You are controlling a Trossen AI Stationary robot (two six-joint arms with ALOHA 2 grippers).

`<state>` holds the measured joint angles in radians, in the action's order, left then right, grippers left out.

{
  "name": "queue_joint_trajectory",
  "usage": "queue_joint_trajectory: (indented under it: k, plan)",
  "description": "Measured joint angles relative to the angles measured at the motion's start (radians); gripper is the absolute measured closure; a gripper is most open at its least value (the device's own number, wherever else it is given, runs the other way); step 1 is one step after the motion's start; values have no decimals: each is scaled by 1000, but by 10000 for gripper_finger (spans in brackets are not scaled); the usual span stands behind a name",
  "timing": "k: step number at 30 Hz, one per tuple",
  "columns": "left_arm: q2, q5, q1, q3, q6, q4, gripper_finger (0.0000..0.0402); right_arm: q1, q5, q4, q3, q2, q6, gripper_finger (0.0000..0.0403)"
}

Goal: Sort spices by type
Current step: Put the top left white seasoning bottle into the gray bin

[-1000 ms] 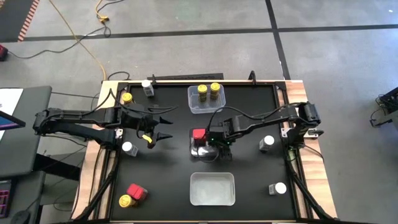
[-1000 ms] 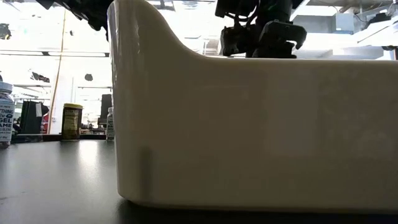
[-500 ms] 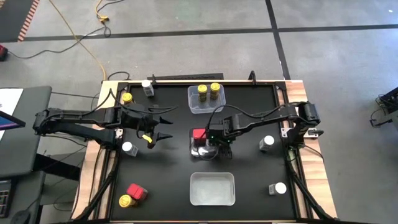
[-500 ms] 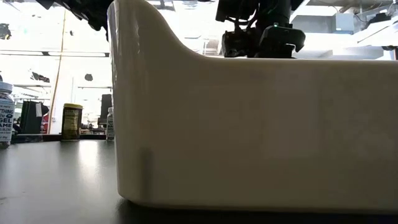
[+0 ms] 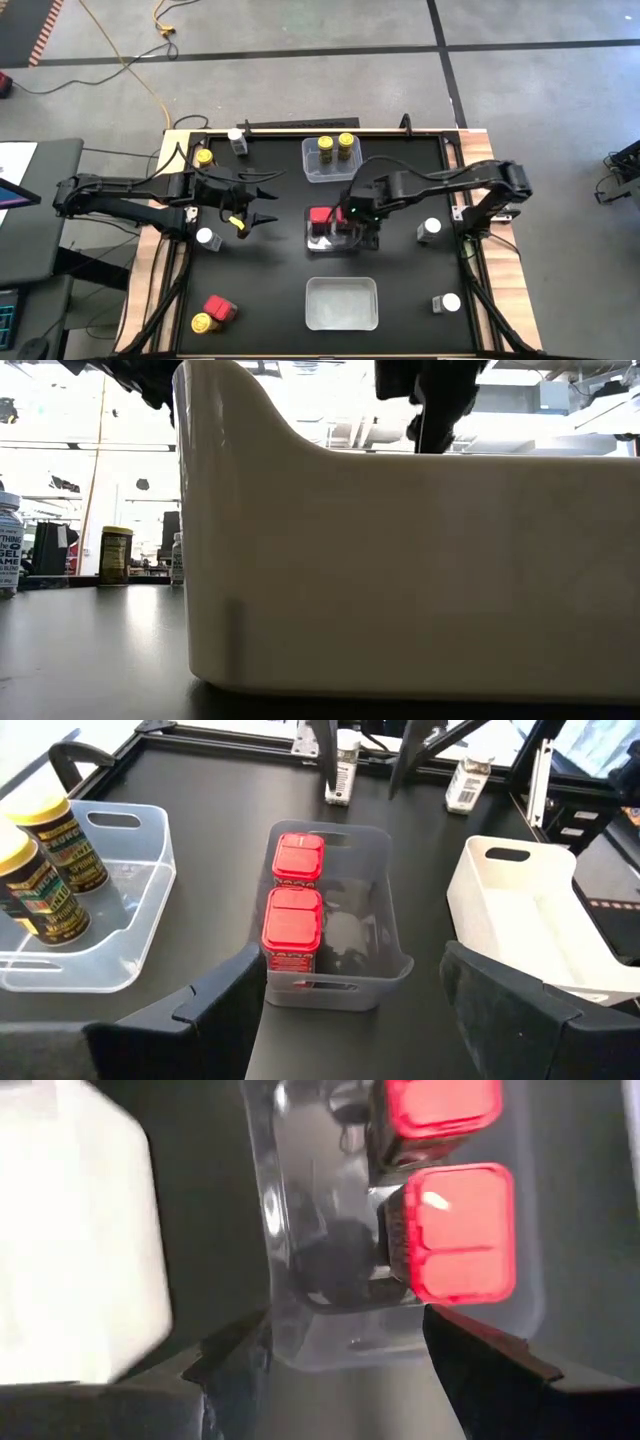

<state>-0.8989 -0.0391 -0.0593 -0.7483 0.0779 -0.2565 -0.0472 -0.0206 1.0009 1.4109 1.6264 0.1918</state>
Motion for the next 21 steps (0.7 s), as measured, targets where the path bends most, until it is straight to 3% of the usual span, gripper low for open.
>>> queue_joint_trajectory:
  k: [5,8,11,16,21]
  plan:
    - [0,0,0,0,14,0,116,-2,13,-31,-45,-90,114,104]
    - [0,7,0,0,1,4,116,-28,84,-72,-113,-132,188,104]
    - [0,25,0,0,13,5,116,-63,165,-70,-188,-170,260,104]
    - [0,37,0,0,24,4,116,-135,181,-80,-292,-238,422,104]
    - [0,82,2,0,57,7,116,-217,232,-129,-382,-327,476,107]
